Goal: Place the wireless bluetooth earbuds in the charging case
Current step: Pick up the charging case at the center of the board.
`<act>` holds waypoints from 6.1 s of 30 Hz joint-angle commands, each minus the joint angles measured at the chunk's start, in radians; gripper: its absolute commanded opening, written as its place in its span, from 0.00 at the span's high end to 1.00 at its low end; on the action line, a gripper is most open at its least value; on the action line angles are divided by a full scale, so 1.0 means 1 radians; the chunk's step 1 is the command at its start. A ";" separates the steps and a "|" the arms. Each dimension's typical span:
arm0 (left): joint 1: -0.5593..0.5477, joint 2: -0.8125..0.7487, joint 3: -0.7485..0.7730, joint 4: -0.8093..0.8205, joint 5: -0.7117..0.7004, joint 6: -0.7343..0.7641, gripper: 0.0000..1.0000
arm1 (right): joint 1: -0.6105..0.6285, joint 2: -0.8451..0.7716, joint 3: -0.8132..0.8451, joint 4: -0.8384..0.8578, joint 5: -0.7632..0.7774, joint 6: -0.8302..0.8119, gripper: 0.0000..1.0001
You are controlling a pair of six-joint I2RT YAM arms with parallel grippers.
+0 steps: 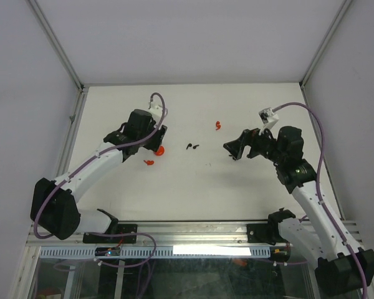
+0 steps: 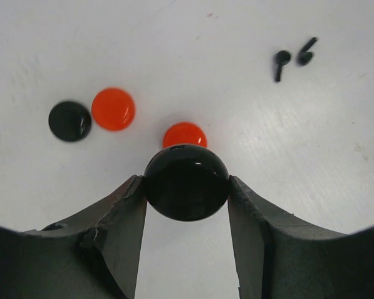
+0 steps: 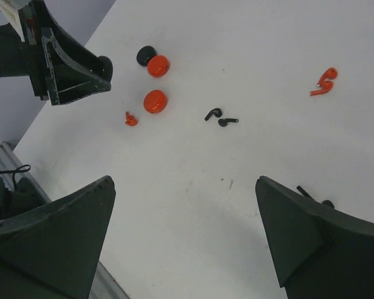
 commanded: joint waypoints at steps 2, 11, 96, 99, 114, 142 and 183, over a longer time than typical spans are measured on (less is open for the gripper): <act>-0.103 -0.080 0.026 0.148 0.081 0.255 0.55 | 0.009 0.125 0.094 0.112 -0.202 0.083 0.01; -0.234 -0.129 -0.015 0.213 0.207 0.615 0.58 | 0.057 0.293 0.174 0.174 -0.259 0.176 0.06; -0.115 -0.215 -0.435 1.471 0.663 -0.781 0.58 | 0.397 0.408 -0.226 1.472 0.089 0.611 0.96; -0.114 -0.210 -0.444 1.493 0.661 -0.800 0.63 | 0.401 0.419 -0.226 1.490 0.084 0.611 0.96; -0.104 -0.205 -0.435 1.544 0.715 -0.857 1.00 | 0.405 0.432 -0.220 1.508 0.020 0.586 0.86; -0.022 -0.230 0.078 0.280 1.003 -0.035 1.00 | 0.309 0.271 0.282 0.187 -0.405 -0.211 0.33; -0.024 -0.158 0.218 0.041 1.034 0.173 0.95 | 0.342 0.514 0.487 0.041 -0.602 -0.303 0.92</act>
